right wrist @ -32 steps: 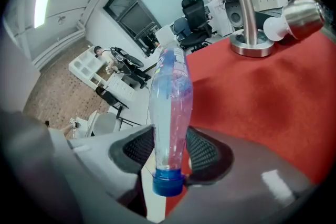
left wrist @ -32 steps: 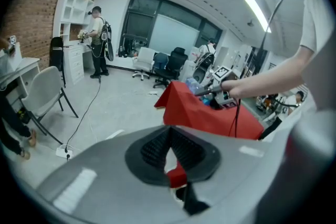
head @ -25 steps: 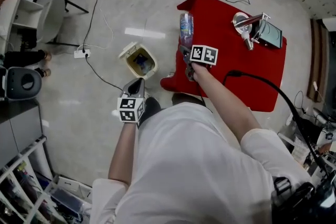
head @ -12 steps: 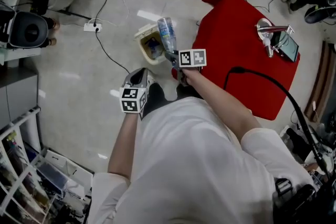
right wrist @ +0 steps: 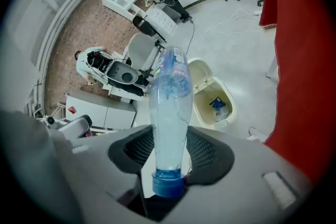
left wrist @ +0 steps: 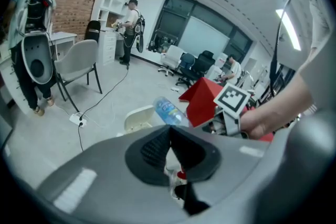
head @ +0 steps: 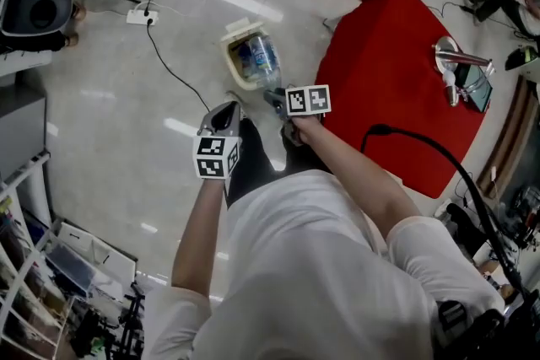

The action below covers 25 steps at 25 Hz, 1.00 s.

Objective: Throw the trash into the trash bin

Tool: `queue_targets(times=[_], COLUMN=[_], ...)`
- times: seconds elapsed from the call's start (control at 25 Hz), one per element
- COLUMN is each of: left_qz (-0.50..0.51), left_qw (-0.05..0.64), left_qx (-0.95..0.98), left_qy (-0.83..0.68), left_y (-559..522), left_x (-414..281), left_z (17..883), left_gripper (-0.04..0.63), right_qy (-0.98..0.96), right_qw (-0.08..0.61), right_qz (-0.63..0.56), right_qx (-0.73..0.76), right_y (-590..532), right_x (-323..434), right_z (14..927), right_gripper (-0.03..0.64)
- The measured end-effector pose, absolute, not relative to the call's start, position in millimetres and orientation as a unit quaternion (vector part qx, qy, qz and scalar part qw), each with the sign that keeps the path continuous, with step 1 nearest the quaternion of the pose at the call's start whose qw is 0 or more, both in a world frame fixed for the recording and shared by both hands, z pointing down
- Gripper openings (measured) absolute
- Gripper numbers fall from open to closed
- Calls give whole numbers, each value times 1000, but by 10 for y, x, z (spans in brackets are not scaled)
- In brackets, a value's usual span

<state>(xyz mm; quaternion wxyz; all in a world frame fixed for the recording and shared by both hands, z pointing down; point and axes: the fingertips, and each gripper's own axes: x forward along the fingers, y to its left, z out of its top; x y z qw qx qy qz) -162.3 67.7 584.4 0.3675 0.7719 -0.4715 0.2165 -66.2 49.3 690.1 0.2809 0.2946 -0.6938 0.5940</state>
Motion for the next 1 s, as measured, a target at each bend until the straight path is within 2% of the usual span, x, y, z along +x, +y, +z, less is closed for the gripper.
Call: queue_targets(times=[0.32, 0.72, 1.0], left_qz=[226, 249, 259], left_qw=[385, 382, 399], left_qx=[757, 769, 772], left_qy=[-478, -448, -420], left_y=[552, 334, 482], left_x=[-1783, -1759, -1716], left_z=[6595, 7593, 7991], left_gripper=[5, 6, 6], right_qy=[-647, -602, -599], right_qw=[332, 364, 365], right_qz=[622, 646, 647], right_qx=[292, 298, 299], right_y=[569, 267, 136], right_x=[-763, -900, -988], right_z=[8008, 9536, 9948], right_gripper=[190, 193, 199])
